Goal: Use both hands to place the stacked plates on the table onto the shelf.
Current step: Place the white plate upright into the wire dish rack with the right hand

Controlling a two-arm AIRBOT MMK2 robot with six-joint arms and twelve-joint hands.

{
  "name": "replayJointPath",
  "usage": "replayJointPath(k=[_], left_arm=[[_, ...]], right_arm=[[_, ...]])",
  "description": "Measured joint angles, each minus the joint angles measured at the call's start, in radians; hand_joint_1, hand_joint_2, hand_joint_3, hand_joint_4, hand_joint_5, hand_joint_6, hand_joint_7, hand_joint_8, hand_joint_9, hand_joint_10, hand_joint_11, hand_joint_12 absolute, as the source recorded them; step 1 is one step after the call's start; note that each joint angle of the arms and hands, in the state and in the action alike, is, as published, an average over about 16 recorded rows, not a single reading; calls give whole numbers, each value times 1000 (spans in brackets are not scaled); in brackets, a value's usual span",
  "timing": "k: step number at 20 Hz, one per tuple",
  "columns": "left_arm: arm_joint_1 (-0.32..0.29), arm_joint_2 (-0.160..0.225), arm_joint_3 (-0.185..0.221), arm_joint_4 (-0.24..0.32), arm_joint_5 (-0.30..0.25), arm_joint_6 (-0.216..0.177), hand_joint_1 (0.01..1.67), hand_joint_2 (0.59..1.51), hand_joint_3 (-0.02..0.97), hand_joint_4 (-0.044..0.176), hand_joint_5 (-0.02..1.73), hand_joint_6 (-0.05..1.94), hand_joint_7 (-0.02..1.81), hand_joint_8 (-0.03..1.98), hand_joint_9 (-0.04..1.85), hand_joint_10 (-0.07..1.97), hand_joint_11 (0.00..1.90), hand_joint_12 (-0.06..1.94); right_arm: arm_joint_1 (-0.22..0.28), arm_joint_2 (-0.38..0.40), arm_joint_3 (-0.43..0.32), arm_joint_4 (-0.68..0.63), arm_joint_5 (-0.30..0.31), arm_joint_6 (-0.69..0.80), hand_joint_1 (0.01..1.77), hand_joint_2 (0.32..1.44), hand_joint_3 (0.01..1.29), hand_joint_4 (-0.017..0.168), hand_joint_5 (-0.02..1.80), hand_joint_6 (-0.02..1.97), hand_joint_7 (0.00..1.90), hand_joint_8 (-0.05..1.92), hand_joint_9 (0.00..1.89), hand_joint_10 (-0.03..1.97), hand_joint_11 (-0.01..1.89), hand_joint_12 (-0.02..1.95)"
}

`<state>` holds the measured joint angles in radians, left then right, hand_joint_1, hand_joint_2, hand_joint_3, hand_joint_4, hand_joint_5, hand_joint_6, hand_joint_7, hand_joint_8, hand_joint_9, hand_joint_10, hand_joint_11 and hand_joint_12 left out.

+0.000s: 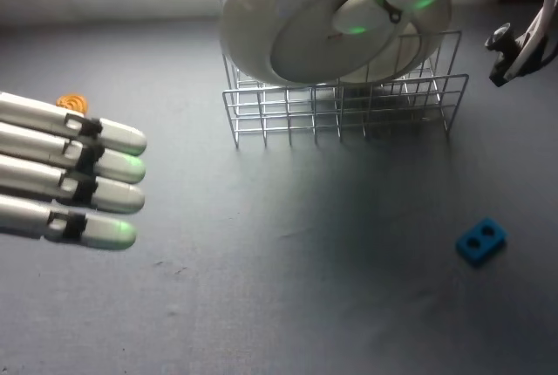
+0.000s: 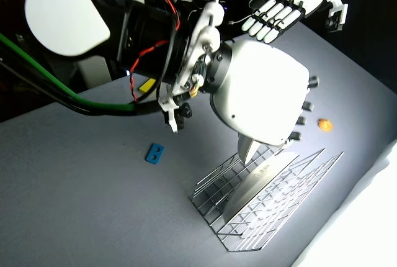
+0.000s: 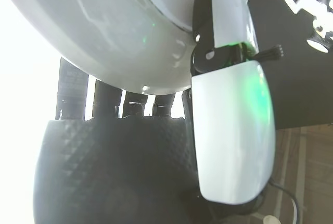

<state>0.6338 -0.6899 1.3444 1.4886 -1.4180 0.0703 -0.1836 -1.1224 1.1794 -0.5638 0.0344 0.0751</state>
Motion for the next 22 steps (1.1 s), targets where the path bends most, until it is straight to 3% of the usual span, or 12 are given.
replayJointPath(k=[8, 22], left_arm=[[-56, 0, -7, 67, 0, -19, 18, 1104, 20, 7, 22, 3, 17, -5, 16, 7, 15, 5], [-51, 3, -11, 32, 36, -32, 18, 1104, 21, 7, 22, 3, 17, -5, 16, 6, 14, 6]], right_arm=[[-38, -52, 68, 26, 13, -17, 1227, 958, 14, 21, 1108, 653, 1232, 537, 1393, 8, 957, 951], [-105, -95, 127, 33, 31, -46, 1228, 958, 13, 17, 1088, 657, 1217, 580, 1392, 6, 969, 937]])
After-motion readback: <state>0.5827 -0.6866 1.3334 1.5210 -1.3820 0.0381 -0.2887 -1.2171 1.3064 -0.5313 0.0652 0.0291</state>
